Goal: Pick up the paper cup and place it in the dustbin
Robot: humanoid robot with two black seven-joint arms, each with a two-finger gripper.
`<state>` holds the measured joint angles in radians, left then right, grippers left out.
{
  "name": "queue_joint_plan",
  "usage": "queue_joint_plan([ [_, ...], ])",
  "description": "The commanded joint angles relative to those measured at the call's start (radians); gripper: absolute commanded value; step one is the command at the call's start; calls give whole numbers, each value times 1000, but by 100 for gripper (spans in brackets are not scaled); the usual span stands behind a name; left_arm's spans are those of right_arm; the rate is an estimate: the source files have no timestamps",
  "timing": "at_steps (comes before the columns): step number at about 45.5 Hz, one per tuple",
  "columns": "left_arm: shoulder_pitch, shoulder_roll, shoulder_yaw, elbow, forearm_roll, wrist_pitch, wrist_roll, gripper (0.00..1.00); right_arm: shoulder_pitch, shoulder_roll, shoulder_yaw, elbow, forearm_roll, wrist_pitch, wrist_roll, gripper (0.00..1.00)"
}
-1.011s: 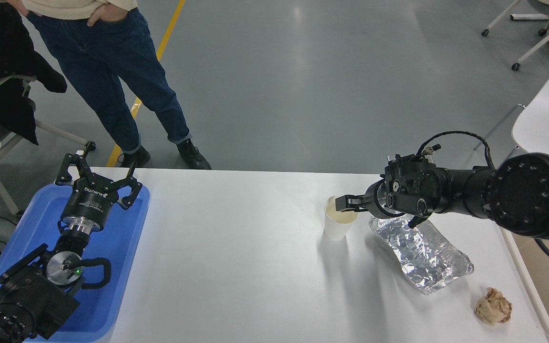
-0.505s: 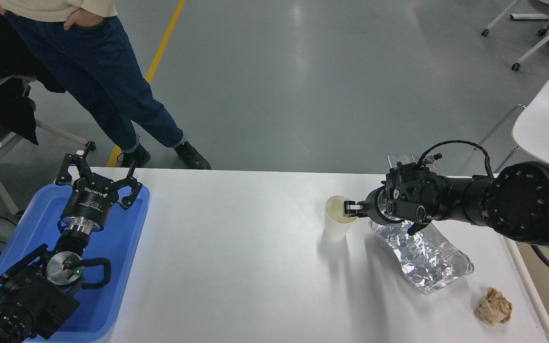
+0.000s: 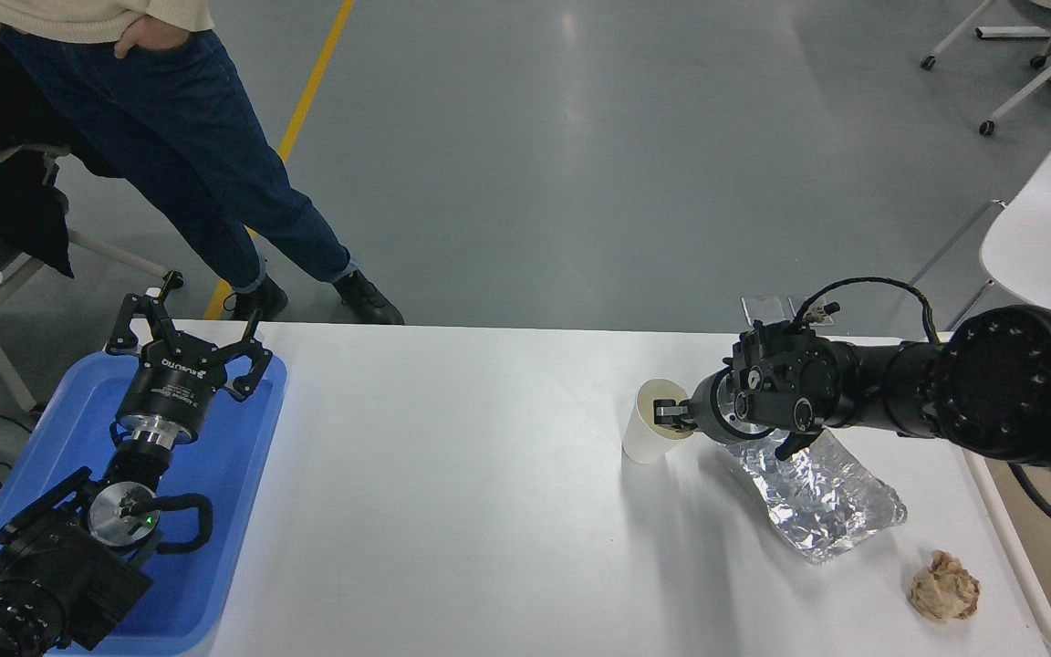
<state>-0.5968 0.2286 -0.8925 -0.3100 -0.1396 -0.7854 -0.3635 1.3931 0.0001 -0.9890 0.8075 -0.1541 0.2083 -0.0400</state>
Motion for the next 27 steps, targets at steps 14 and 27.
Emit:
queue_joint_plan([
  [14, 0, 0, 0, 0, 2, 0, 0, 100, 329, -66, 7, 156, 1, 552, 3, 0],
  [27, 0, 0, 0, 0, 2, 0, 0, 100, 558, -209, 0, 203, 2, 577, 3, 0],
])
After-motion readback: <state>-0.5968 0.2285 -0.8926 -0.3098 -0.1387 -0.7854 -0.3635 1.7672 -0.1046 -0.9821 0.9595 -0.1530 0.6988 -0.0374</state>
